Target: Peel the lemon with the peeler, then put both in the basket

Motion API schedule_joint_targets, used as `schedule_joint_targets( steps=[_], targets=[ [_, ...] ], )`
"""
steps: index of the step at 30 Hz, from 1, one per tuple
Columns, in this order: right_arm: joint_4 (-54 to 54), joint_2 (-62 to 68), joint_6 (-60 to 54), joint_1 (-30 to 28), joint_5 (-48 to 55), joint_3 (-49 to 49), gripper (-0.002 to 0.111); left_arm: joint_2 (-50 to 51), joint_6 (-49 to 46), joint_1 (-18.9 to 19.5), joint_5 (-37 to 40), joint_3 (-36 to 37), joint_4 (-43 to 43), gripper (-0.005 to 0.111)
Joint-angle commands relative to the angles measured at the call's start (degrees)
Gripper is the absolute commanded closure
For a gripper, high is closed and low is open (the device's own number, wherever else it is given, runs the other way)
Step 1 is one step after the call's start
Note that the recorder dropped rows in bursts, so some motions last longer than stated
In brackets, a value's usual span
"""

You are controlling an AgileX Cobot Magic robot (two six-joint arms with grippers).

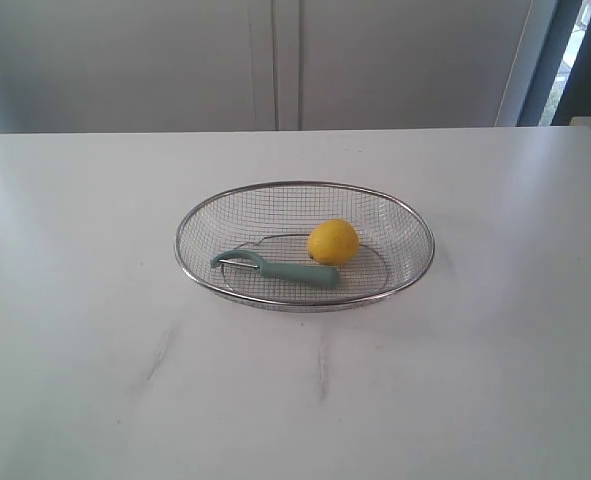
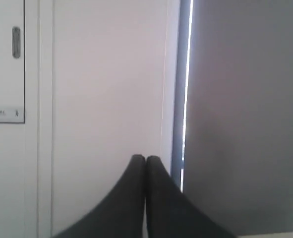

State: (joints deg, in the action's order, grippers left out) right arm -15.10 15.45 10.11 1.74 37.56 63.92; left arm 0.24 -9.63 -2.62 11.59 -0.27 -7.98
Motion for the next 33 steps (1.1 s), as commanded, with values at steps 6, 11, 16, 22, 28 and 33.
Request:
schedule_joint_targets(
  steps=[6, 11, 16, 22, 28, 33],
  targets=[
    [0.0, -10.8, 0.4, -0.3, -0.2, 0.0, 0.108, -0.2, 0.4, -0.1, -0.1, 0.3, -0.5, 0.107],
    [0.2, -12.4, 0.4, 0.0, -1.8, -4.0, 0.108, -0.2, 0.4, -0.1, -0.1, 0.3, -0.5, 0.107],
    [0.5, -12.7, 0.4, 0.0, -15.9, -13.4, 0.108, -0.2, 0.4, -0.1, -0.1, 0.3, -0.5, 0.107],
    [0.5, -12.7, 0.4, 0.0, -28.6, -28.8, 0.108, -0.2, 0.4, -0.1, -0.1, 0.3, -0.5, 0.107],
    [0.5, -12.7, 0.4, 0.0, -28.9, -44.0, 0.108, -0.2, 0.4, -0.1, -0.1, 0.3, -0.5, 0.107],
    [0.5, -12.7, 0.5, 0.0, -29.1, -55.4, 0.108, -0.2, 0.4, -0.1, -0.1, 0.3, -0.5, 0.107]
  ],
)
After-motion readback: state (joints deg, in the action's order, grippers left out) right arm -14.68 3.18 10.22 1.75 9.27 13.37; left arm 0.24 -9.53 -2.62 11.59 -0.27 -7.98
